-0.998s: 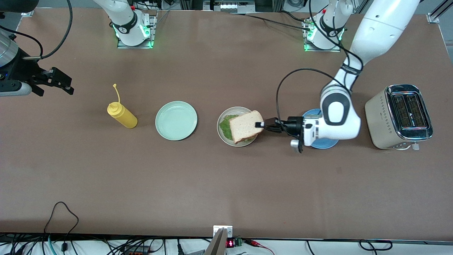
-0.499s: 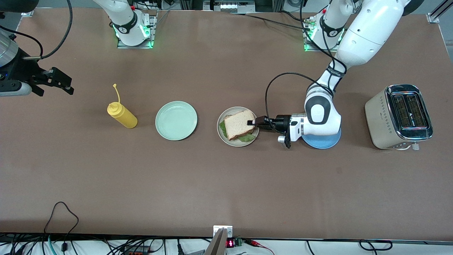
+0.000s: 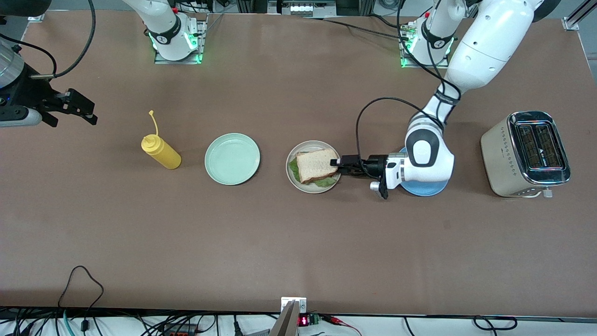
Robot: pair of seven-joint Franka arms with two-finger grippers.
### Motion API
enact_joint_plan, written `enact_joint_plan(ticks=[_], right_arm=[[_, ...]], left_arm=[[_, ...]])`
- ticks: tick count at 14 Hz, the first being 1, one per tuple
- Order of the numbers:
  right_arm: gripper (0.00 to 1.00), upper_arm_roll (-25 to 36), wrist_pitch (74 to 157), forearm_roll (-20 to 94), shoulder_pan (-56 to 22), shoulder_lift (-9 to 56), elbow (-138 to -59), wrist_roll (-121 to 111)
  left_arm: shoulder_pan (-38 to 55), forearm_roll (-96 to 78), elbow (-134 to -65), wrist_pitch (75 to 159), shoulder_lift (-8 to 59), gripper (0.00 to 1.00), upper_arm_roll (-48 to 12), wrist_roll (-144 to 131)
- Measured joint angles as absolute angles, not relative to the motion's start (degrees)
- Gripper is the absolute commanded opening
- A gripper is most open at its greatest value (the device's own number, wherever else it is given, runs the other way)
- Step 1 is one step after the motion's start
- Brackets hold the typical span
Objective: Make sandwich in beige plate with both arms
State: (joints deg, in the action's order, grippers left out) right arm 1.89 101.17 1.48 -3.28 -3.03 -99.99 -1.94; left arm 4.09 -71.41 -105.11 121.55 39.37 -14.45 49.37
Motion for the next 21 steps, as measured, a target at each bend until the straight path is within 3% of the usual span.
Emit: enact_joint_plan(ticks=[9,13,18,21], right_arm=[[1.0,1.9,101.4,1.5,-3.3,-3.0,-99.5,-1.9],[1.0,1.9,101.4,1.2,-3.2,-3.0,-99.3,-2.0],[1.0,1.9,101.3,0.9,-3.2,-3.0,-99.3,-2.0],[1.0,1.9,101.3,0.9,-3.2,-3.0,-99.3,-2.0]], left_arm=[[1.2,-42.4,-104.2,118.4,30.2,1.0,-13.0,41.1],[-2.3,-26.6,-100.5,108.0,28.1,1.0,-12.8,33.2],[-3.0,-7.8,-88.3,87.9,25.9,1.0,-13.1,15.0],[-2.8,-0.6,-83.0,80.4,22.8,1.0,-13.4,7.5]])
